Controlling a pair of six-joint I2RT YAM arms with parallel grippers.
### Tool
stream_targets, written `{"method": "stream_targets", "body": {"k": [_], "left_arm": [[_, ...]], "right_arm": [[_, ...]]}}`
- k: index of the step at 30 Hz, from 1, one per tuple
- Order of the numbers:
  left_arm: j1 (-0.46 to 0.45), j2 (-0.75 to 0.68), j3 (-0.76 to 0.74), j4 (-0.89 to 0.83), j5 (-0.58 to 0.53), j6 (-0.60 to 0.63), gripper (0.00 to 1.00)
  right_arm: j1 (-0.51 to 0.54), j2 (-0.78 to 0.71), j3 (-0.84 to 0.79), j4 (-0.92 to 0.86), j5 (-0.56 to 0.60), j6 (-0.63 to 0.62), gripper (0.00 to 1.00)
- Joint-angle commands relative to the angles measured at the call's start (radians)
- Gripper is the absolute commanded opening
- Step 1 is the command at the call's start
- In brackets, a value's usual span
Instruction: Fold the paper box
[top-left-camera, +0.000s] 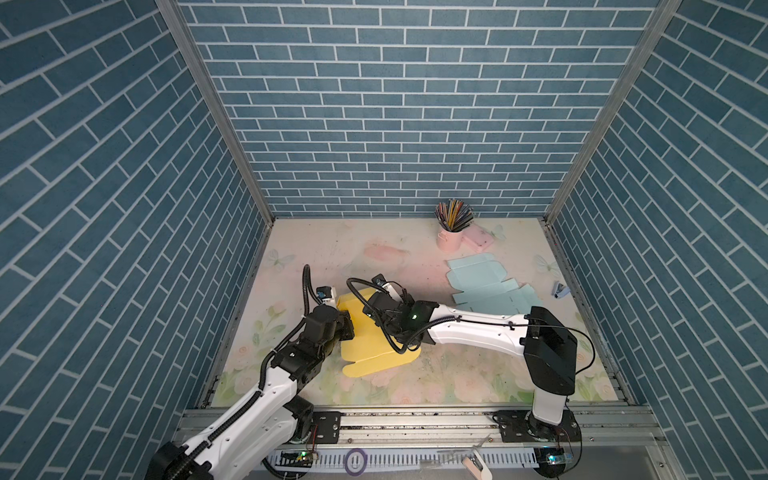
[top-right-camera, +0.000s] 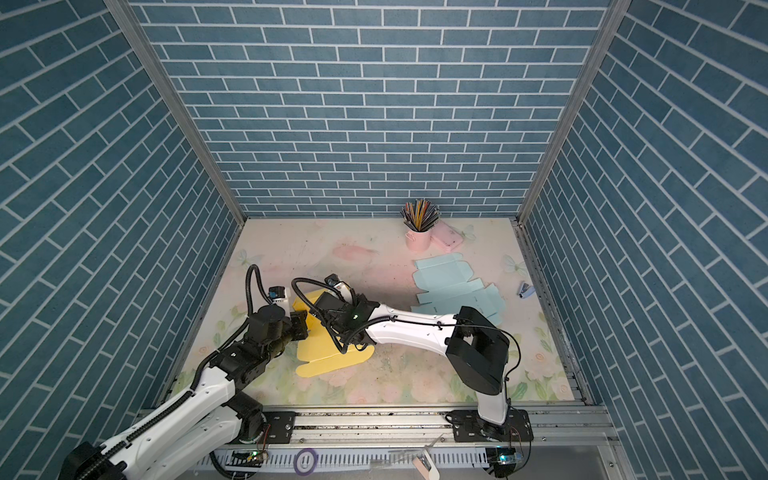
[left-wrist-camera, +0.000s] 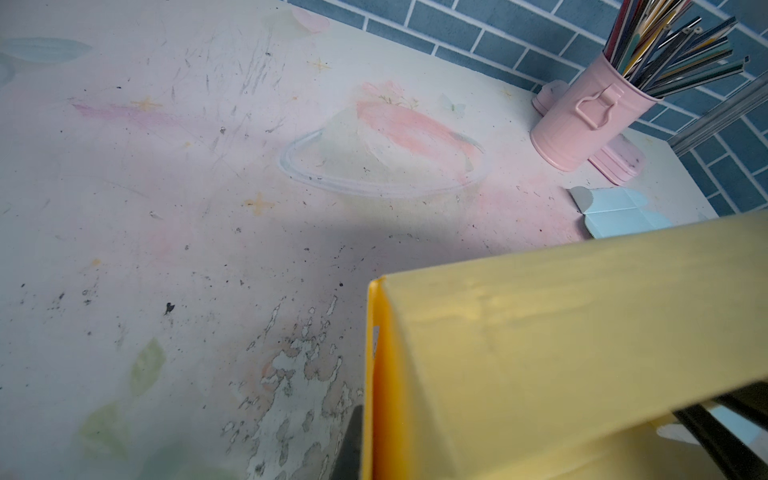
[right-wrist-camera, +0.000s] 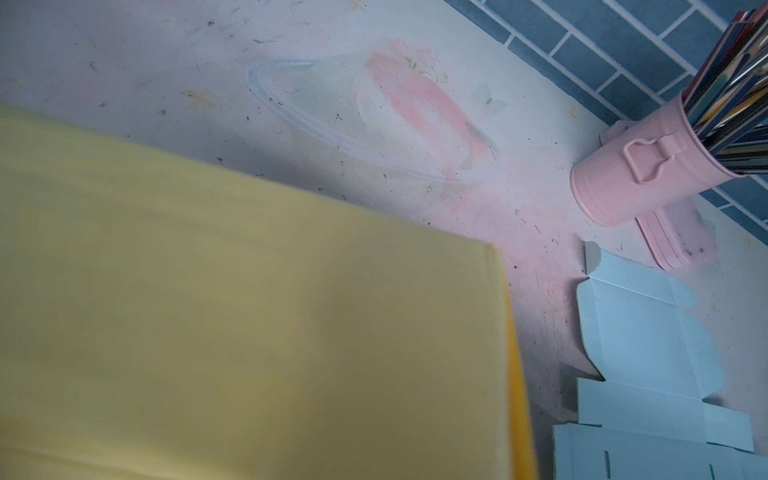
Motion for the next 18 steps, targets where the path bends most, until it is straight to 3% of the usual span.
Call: {"method": "stream_targets", "body": {"k": [1,8,14,18], "left_arm": [[-0.013,-0.029,-0.024,0.039,0.002,-0.025,0.00],[-0.014,-0.053,-0.041,0.054,0.010,-0.036,0.00],[-0.013,-0.064,-0.057,0.080,0.010,-0.054,0.00],[-0.014,-0.063,-0.067,0.105,0.009,-0.074,0.00]], "right_arm": [[-0.012,-0.007,-0.010,-0.024,0.099,0.052,0.26],[-0.012,-0.055,-0.070,0.072,0.051,0.086,0.28],[-0.011,-0.010,-0.019,-0.019,0.125,0.099,0.16],[-0.003,0.047,0.029,-0.088,0.221,0.096,0.16]]}}
